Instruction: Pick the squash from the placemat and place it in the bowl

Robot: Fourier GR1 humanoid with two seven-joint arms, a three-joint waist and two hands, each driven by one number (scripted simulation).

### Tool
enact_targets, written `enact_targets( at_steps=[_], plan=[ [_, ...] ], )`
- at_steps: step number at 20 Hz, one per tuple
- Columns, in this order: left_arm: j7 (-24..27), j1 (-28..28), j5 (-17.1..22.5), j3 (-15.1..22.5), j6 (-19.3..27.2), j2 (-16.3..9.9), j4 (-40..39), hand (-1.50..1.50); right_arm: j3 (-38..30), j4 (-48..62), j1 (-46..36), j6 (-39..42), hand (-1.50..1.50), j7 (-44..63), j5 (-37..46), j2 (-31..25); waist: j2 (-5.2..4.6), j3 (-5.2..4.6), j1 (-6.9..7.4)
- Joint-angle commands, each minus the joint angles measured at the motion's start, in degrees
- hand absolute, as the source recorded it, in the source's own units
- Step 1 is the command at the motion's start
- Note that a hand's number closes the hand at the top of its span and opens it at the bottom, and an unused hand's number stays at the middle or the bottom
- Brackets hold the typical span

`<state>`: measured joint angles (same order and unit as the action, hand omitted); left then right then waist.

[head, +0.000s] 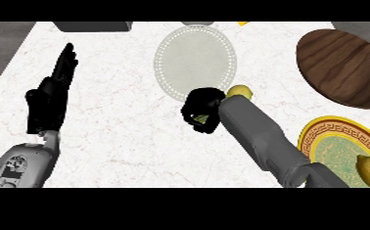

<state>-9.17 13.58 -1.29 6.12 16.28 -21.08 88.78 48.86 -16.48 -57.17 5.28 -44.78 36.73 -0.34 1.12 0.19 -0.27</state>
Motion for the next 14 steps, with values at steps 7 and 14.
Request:
enact_targets(
  at_steps=[7,14],
  plan=[
    [0.14,-6.51,0.1,-3.46,1.73,-1.86,0.59,0.0,-6.99,-6.29,19.29,-8.35,1.5,7.66,-7.58,-7.65,2.5,-0.44,-7.81],
    [-0.19,-7.5,0.99,-5.97,1.49,-3.57,0.98,0.0,-17.57,-20.34,25.9,-9.47,1.5,5.26,-18.85,-14.14,2.61,-0.5,-10.15]
  ],
)
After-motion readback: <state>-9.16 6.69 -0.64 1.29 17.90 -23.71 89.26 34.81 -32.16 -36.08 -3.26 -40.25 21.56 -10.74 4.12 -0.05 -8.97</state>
